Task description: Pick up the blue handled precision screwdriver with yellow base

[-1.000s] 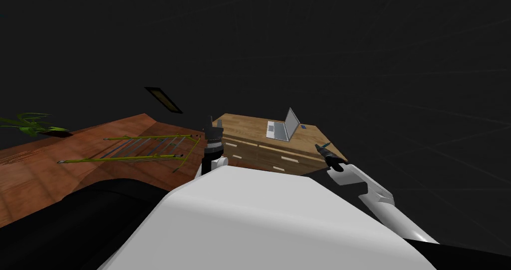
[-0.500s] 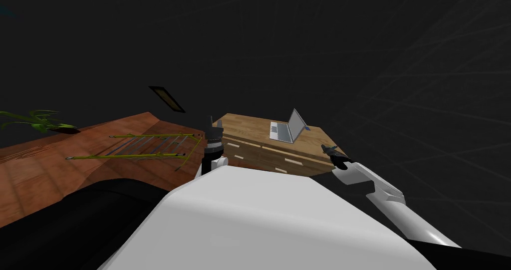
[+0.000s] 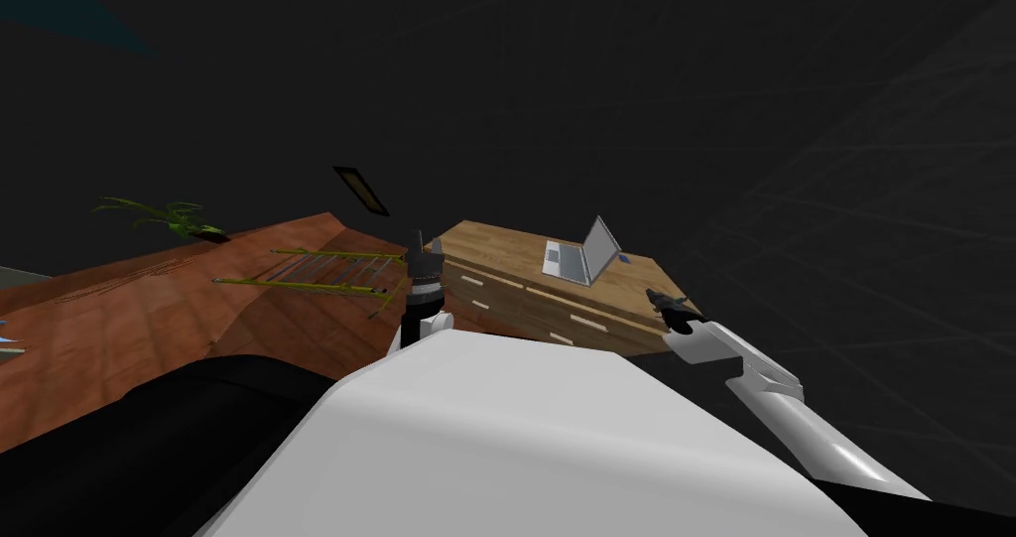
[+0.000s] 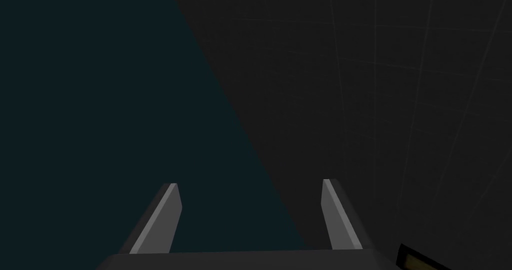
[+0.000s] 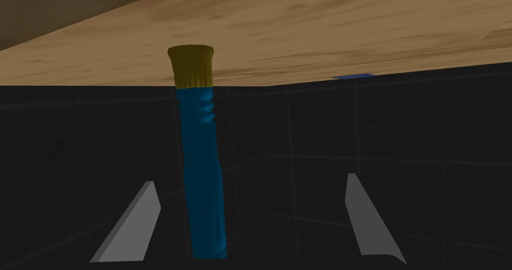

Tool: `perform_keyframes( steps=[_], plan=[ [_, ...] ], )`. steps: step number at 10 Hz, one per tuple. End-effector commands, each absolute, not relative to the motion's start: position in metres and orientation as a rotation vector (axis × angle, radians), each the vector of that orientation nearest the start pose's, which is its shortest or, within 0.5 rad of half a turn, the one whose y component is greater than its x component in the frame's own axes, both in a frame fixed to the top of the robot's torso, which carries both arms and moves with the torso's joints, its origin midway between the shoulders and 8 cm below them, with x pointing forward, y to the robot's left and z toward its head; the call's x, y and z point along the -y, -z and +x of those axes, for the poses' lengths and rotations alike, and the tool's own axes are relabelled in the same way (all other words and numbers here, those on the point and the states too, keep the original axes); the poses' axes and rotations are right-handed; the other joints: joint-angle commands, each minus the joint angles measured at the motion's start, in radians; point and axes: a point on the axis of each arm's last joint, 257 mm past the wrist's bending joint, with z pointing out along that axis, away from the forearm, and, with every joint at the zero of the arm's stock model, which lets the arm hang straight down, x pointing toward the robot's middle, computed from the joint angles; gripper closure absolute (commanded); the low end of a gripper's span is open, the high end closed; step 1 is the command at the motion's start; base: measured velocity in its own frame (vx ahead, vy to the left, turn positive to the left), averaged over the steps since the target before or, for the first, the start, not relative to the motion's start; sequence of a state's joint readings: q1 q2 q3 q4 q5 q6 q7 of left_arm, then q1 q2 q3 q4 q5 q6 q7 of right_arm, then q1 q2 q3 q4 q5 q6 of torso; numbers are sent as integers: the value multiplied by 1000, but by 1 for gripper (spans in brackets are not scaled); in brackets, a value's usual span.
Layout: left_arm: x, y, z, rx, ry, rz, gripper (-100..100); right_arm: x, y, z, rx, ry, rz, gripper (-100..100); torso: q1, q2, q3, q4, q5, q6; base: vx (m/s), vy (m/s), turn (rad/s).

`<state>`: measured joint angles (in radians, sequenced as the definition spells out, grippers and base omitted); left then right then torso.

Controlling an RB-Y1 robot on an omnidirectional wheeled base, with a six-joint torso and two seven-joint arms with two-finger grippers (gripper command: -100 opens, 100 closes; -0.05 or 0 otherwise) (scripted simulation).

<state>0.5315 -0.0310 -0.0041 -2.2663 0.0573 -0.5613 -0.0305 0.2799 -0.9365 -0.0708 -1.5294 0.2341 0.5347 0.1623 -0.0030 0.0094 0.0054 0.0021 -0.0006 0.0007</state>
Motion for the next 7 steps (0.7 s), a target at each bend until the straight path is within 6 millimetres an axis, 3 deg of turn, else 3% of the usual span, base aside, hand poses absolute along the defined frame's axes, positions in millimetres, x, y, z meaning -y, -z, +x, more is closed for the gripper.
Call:
perform_keyframes(
  steps=[1, 6, 7],
  plan=[
    [-291, -20, 332, -541, 1302, -689, 0, 680, 254, 382, -1831, 466, 765, -100, 0, 0, 0, 0, 0, 0, -103, -19, 205],
    [-291, -20, 332, -541, 1302, -689, 0, 719, 259, 372, -1797, 536, 878, -100, 0, 0, 0, 0, 0, 0, -125, -25, 230],
    [-291, -20, 332, -541, 1302, -689, 0, 714, 258, 374, -1801, 526, 863, -100, 0, 0, 0, 0, 0, 0, -48, -13, 43]
  ],
)
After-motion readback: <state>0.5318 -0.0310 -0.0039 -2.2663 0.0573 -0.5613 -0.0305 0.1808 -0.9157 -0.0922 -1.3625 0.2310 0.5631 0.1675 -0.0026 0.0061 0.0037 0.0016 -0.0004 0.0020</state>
